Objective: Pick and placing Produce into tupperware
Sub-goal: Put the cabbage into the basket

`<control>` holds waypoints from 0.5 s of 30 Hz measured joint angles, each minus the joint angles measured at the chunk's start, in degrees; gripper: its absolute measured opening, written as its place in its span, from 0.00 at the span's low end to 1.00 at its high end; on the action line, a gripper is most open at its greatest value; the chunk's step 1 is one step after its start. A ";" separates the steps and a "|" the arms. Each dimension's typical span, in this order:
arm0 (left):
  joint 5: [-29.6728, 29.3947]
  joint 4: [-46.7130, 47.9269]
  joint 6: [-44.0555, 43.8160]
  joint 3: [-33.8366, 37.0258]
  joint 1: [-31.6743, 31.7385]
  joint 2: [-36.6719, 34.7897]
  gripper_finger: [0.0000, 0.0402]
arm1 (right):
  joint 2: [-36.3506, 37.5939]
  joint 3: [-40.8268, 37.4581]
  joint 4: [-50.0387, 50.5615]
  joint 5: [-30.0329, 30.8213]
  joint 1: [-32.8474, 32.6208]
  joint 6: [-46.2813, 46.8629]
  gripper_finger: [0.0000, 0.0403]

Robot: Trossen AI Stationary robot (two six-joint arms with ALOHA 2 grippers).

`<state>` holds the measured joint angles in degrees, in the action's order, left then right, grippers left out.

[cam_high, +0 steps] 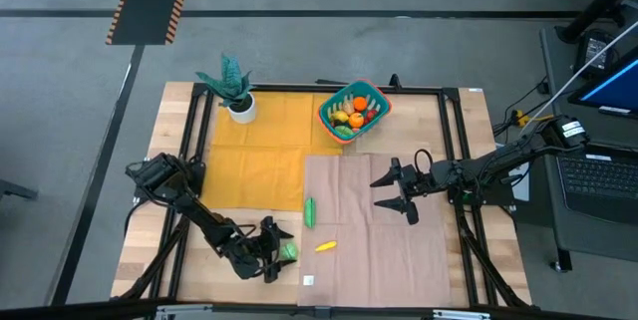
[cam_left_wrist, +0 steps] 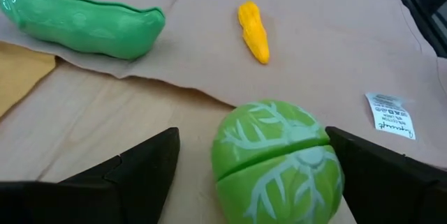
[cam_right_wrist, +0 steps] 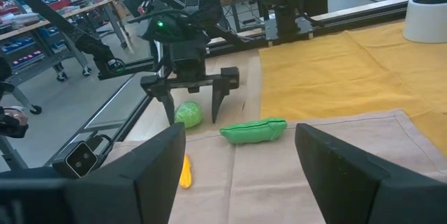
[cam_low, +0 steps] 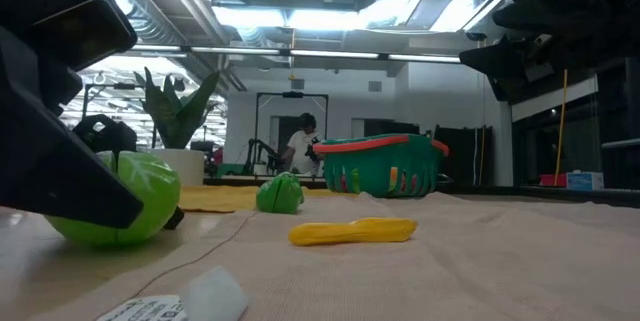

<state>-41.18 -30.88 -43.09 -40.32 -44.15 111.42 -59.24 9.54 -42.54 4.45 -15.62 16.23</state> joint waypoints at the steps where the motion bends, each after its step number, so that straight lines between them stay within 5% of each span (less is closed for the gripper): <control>1: 0.01 0.03 0.00 0.00 0.01 0.00 0.85 | 0.00 0.00 0.00 0.00 0.00 0.00 0.67; 15: -0.01 0.64 0.02 0.02 0.36 0.00 0.57 | 0.00 0.00 0.06 0.00 0.02 0.00 0.67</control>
<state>-41.19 -30.24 -43.07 -40.29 -43.79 111.42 -59.24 9.54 -42.48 4.45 -15.60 16.23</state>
